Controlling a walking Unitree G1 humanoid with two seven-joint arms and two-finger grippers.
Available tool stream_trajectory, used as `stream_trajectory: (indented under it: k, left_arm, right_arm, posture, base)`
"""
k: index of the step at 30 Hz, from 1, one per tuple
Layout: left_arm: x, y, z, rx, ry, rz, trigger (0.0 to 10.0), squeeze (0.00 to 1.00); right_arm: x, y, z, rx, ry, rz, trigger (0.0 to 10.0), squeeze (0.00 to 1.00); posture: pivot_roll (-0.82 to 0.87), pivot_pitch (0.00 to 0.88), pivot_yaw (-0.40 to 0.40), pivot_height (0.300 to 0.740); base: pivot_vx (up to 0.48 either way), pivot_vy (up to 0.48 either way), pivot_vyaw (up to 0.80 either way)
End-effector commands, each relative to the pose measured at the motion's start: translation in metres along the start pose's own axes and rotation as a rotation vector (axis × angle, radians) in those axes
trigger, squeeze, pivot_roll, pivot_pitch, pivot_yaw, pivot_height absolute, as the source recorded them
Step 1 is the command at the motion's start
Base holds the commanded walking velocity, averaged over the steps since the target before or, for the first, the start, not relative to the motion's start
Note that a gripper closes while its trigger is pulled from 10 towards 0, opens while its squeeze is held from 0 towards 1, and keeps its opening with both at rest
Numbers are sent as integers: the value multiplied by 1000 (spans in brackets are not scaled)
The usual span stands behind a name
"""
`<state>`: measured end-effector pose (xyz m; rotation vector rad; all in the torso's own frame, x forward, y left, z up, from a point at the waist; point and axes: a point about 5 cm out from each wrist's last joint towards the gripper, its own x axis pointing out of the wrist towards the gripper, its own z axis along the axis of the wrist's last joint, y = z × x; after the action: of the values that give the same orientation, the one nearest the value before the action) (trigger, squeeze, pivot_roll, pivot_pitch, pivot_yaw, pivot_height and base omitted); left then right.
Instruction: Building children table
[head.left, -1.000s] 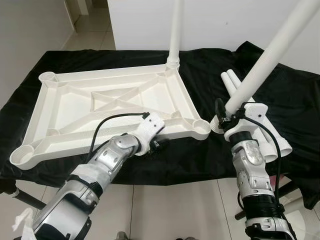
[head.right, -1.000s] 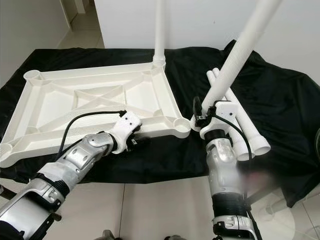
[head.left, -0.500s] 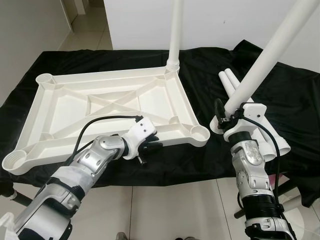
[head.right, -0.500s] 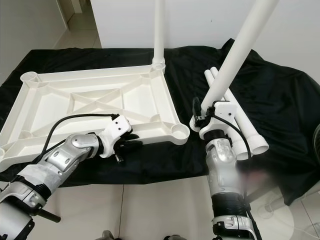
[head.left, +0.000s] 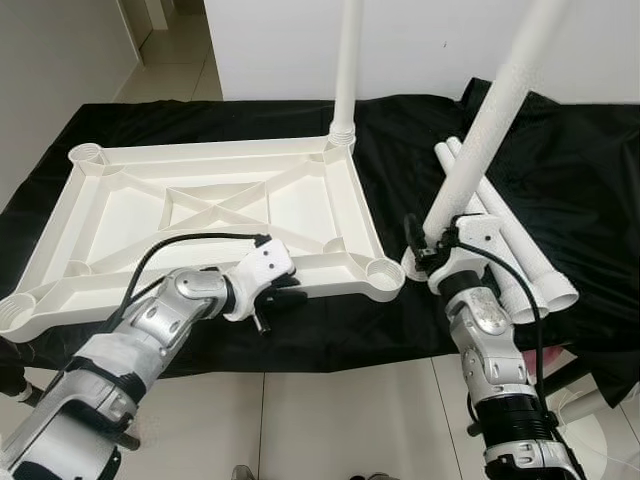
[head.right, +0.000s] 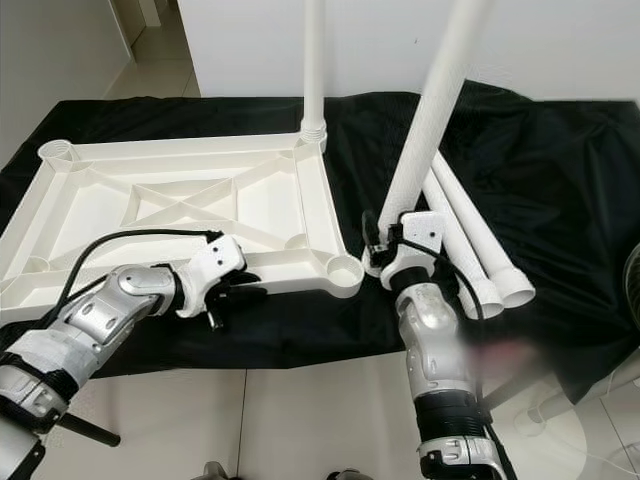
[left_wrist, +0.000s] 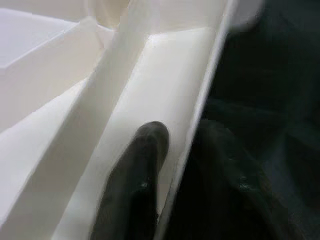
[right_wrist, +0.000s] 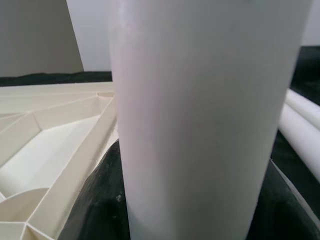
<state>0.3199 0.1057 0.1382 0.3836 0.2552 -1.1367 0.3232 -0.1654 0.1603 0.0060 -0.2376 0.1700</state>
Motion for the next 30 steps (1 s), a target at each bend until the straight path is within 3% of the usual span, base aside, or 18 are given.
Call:
stream_trajectory:
  k: [1, 2, 8, 9, 10, 15, 19, 30]
  left_arm:
    - [-4, -12, 20, -50, -114, -206, 10000, 675]
    - [-4, -13, 28, -81, -162, -206, 10000, 1000]
    - [-7, -16, 46, -150, -278, -229, 10000, 1000]
    - [-7, -17, 51, -149, -300, -227, 10000, 39]
    - [-7, -17, 55, -160, -312, -212, 10000, 0]
    - [-2, -18, 61, -168, -337, -134, 10000, 0]
    - [1, -16, 62, -240, -364, -13, 10000, 0]
    - [-2, -14, 58, -294, -342, 38, 10000, 0]
  right_arm:
    - [2, 5, 3, -21, -4, 29, 10000, 0]
    - [3, 6, 5, -39, -12, 47, 10000, 0]
    - [3, 7, 7, -54, -23, 83, 10000, 0]
    - [3, 7, 7, -55, -25, 89, 10000, 0]
    - [3, 8, 9, -51, -29, 97, 10000, 0]
    - [7, 12, 14, -40, -57, 132, 10000, 0]
    - [11, 11, 20, -63, -79, 125, 10000, 0]
    - [17, -4, 24, -141, -61, 20, 10000, 0]
  posture:
    - [-42, 48, 21, 740]
    - [-41, 48, 20, 740]
    - [-39, 47, 11, 740]
    - [-38, 47, 8, 740]
    - [-36, 50, 5, 740]
    - [-29, 55, 1, 740]
    - [-22, 68, -1, 740]
    - [-14, 81, -5, 740]
  base:
    - [0, 0, 0]
    - [0, 0, 0]
    - [0, 0, 0]
    - [0, 0, 0]
    - [0, 0, 0]
    - [0, 0, 0]
    - [0, 0, 0]
    - [0, 0, 0]
